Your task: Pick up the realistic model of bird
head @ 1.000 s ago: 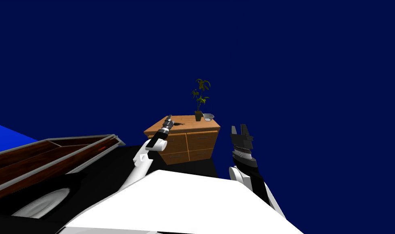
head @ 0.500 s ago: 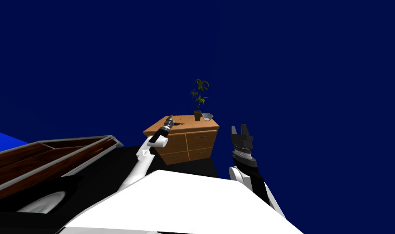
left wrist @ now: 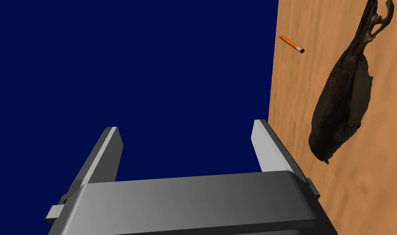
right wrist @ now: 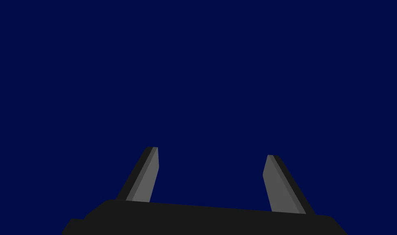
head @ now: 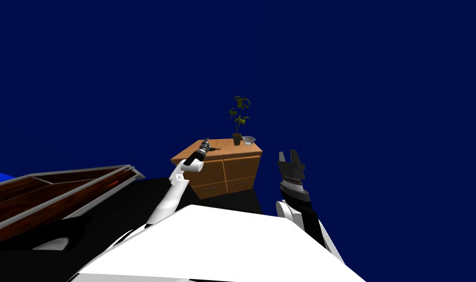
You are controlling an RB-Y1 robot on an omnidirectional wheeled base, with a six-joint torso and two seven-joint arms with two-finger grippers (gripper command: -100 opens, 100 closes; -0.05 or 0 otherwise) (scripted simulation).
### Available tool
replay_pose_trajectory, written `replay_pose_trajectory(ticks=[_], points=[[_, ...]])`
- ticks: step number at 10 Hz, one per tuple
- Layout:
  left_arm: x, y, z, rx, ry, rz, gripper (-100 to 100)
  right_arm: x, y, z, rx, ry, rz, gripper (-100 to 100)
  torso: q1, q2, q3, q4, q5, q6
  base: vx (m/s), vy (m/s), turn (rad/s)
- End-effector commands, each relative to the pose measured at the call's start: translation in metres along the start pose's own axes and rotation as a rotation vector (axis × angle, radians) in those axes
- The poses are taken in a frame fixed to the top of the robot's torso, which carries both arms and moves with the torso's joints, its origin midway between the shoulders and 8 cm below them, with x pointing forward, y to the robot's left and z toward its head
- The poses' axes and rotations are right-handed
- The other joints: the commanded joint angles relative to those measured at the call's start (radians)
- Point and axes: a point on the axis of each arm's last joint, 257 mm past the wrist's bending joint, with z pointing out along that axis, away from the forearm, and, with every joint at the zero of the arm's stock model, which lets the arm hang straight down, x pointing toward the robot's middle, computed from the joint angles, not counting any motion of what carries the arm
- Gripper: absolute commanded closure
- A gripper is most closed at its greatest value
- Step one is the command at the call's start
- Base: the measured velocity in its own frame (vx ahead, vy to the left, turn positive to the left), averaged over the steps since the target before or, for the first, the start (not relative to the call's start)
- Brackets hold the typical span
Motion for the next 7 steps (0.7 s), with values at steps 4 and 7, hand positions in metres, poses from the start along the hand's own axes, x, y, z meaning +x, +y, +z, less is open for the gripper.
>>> replay_pose_trajectory(ticks=[4, 7], points=[[-0.009, 0.018, 0.016, -0.102, -0.024, 0.003, -100, 0.000, 0.000, 0.000, 0.000, 0.000, 0.000, 0, 0.000, 0.000, 0.000, 0.000, 0.000, 0.000, -0.009, 0.002, -0.030], [-0.016, 0.029, 0.029, -0.169, -0.043, 0.004, -100, 0.000, 0.000, 0.000, 0.000, 0.000, 0.000, 0, 0.000, -0.001, 0.000, 0.000, 0.000, 0.000, -0.005, 0.003, -0.037]])
